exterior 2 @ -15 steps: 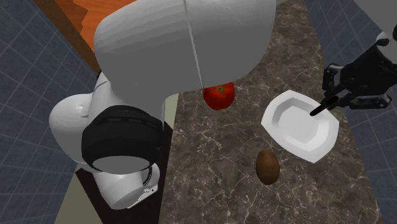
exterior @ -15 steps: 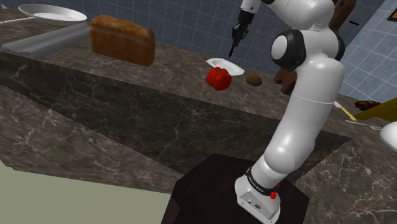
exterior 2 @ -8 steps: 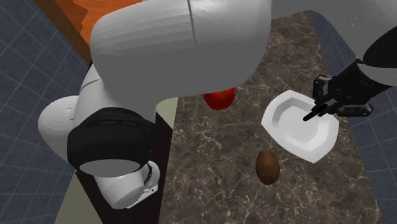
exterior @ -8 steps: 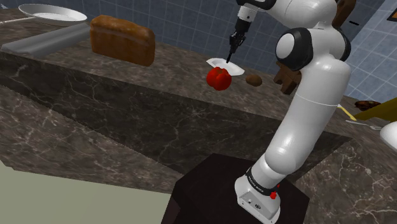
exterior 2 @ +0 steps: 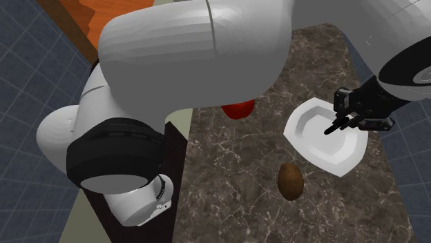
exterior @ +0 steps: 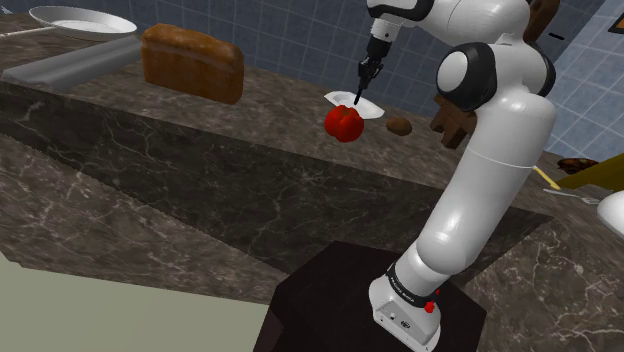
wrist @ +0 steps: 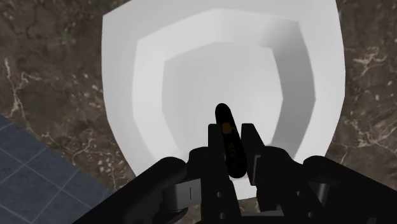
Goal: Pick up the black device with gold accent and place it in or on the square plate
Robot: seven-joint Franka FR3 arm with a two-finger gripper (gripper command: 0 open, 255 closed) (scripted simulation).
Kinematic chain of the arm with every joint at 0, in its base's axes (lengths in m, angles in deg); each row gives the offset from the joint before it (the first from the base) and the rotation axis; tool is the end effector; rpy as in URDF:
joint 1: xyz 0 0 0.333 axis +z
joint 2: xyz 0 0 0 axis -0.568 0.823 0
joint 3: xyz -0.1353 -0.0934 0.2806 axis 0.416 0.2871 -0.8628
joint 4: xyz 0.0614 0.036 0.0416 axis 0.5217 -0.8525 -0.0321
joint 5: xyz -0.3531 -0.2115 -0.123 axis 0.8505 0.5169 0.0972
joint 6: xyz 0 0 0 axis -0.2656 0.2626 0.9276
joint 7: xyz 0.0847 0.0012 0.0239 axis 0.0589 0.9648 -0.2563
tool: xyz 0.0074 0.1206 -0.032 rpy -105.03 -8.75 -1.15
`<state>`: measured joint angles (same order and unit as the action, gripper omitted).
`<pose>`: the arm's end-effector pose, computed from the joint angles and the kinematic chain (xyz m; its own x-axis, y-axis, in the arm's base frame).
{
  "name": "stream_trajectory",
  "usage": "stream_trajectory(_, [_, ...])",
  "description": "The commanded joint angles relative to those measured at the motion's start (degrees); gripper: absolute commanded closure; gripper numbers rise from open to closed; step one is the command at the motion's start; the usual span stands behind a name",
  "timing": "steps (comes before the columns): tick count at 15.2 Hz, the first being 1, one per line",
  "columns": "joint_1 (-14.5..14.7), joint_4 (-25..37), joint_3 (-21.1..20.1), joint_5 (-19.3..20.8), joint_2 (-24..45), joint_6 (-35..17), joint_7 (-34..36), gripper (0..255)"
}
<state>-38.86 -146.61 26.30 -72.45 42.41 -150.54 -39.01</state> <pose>0.5644 -0.3304 0.5803 0.9993 -0.0363 0.0007 -0.0363 -0.9993 0.0096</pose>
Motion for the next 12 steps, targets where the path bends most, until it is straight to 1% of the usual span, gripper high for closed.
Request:
stream_trajectory(1, [0.0,0.0,0.0,0.0,0.0,0.0,0.0,255])
stream_trajectory(3, [0.0,0.0,0.0,0.0,0.0,0.0,0.0,255])
stream_trajectory(4, [0.0,0.0,0.0,0.0,0.0,0.0,0.0,0])
stream_trajectory(9, [0.0,0.0,0.0,0.0,0.0,0.0,0.0,0])
stream_trajectory(12, [-1.2,8.8,0.2,-1.2,2.2,6.8,-0.5,0])
